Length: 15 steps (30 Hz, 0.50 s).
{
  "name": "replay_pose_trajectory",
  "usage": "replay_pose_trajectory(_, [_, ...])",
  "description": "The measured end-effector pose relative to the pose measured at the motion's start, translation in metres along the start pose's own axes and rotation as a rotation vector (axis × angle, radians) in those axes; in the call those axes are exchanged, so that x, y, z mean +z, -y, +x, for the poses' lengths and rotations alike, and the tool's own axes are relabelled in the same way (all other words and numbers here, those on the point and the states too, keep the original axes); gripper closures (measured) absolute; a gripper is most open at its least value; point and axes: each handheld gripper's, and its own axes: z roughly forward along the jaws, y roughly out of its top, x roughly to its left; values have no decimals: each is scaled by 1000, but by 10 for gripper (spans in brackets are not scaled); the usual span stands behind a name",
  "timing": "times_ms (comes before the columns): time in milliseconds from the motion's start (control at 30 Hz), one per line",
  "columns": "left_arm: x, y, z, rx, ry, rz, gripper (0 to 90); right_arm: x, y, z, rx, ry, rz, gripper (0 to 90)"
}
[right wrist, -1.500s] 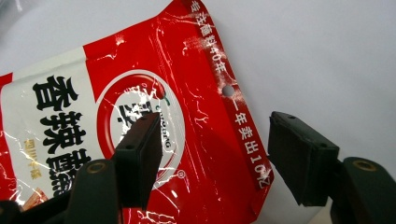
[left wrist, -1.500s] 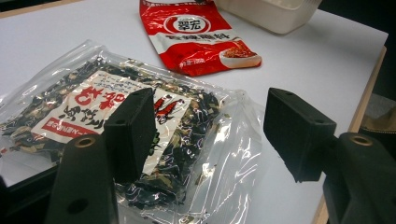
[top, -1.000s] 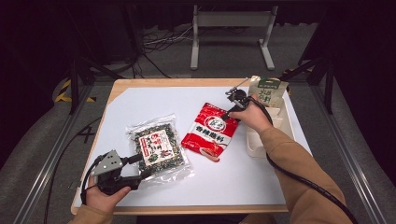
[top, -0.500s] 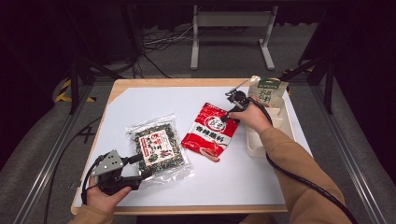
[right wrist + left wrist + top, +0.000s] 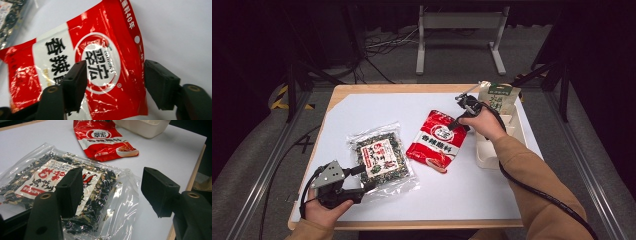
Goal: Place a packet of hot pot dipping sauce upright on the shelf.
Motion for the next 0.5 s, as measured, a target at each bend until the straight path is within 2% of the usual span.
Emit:
replay_pose_trajectory(67, [1,0,0,3,0,-1,348,1,1,1,-14,-30,14,428])
replay_pose_trajectory(200, [1,0,0,3,2,1,349,6,1,2,-52,-22,46,427])
replay_pose_trajectory(333, [0,0,0,-1,0,-1,349,10,3,2,-80,-6,76,482])
replay_pose_trajectory(433, [1,1,0,-2,0,-1,349,11,4,1,-125,36,98,657])
replay_pose_trajectory(500, [1,0,0,0,1,0,349,11,4,1,-135,33,131,731])
